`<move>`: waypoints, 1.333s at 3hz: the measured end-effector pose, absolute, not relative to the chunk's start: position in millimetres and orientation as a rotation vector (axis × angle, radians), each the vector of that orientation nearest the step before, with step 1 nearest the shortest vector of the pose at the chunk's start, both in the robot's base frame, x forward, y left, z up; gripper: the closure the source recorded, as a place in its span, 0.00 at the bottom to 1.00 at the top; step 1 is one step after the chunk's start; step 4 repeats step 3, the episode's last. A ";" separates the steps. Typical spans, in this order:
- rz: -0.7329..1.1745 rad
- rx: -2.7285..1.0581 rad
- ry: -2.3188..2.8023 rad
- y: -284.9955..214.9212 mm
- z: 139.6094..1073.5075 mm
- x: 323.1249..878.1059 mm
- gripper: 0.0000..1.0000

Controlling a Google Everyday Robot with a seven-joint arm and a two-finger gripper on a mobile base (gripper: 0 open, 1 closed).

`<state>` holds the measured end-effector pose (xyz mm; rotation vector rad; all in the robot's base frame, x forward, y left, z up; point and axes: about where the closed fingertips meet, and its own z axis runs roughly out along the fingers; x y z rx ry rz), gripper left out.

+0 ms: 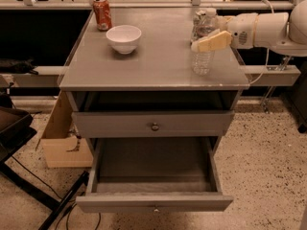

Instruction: Pick water bottle from middle drawer and place on counter

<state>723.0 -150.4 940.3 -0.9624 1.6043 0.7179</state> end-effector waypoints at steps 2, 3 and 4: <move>0.548 -1.131 1.524 -189.3 1061.4 663.4 0.00; 0.384 -1.079 1.578 -246.5 1098.6 627.8 0.00; 0.384 -1.079 1.578 -246.5 1098.6 627.8 0.00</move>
Offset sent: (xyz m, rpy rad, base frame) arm -0.0904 -0.0798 0.1909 -0.2295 -0.2275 0.0416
